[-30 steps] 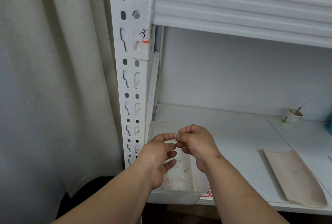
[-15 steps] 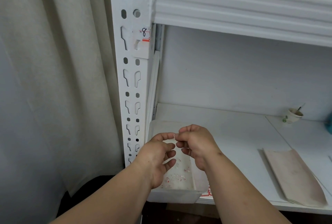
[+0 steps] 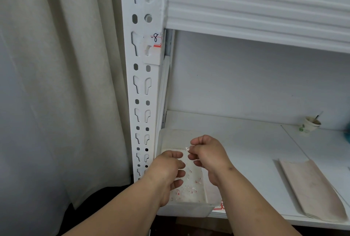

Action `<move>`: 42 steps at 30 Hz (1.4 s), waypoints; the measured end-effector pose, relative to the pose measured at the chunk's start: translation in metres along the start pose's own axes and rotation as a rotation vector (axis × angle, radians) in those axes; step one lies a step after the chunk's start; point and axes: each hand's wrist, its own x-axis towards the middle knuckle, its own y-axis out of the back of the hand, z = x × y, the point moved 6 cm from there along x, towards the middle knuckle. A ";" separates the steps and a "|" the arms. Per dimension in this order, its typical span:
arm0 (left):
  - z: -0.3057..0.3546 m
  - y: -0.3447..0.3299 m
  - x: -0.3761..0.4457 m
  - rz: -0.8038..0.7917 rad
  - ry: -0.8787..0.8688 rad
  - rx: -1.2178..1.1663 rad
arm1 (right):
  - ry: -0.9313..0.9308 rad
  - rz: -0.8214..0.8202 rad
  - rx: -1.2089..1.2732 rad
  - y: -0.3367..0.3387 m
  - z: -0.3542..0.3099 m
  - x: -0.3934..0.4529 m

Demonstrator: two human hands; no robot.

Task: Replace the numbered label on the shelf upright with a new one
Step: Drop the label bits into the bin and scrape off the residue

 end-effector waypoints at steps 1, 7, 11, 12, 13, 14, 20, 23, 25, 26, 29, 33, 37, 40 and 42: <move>-0.001 0.000 0.000 0.004 -0.002 0.018 | 0.005 0.005 -0.023 0.000 0.000 0.000; -0.005 0.003 0.001 0.009 -0.010 0.084 | 0.028 0.019 -0.096 -0.003 -0.001 -0.002; -0.009 0.005 0.002 0.006 -0.005 0.110 | 0.030 0.022 -0.112 -0.004 0.000 -0.002; -0.009 0.005 0.002 0.003 -0.006 0.113 | 0.032 0.021 -0.117 -0.004 0.000 -0.002; -0.010 0.005 0.003 0.001 -0.006 0.116 | 0.034 0.020 -0.124 -0.005 0.000 -0.002; -0.010 0.005 0.003 -0.001 -0.008 0.118 | 0.037 0.020 -0.130 -0.006 -0.001 -0.002; -0.010 0.005 0.003 -0.014 -0.011 0.126 | 0.045 0.025 -0.132 -0.008 0.000 -0.001; -0.010 0.006 0.003 -0.022 -0.014 0.118 | 0.054 0.027 -0.142 -0.009 0.000 -0.002; -0.010 0.007 0.003 -0.027 -0.015 0.107 | 0.054 0.023 -0.168 -0.010 0.001 -0.002; -0.011 0.007 0.003 -0.029 -0.016 0.102 | 0.052 0.019 -0.173 -0.011 0.001 -0.002; -0.011 0.007 0.003 -0.037 -0.019 0.095 | 0.057 0.029 -0.159 -0.011 0.000 -0.005; -0.012 0.007 0.002 -0.039 -0.023 0.098 | 0.069 0.041 -0.148 -0.011 -0.003 -0.007; -0.011 0.009 -0.002 -0.045 -0.033 0.100 | 0.082 0.034 -0.108 -0.014 -0.006 -0.008; -0.010 0.009 -0.003 -0.054 -0.038 0.093 | 0.083 0.032 -0.115 -0.014 -0.007 -0.008; -0.010 0.010 -0.004 -0.057 -0.040 0.087 | 0.079 0.031 -0.125 -0.015 -0.007 -0.009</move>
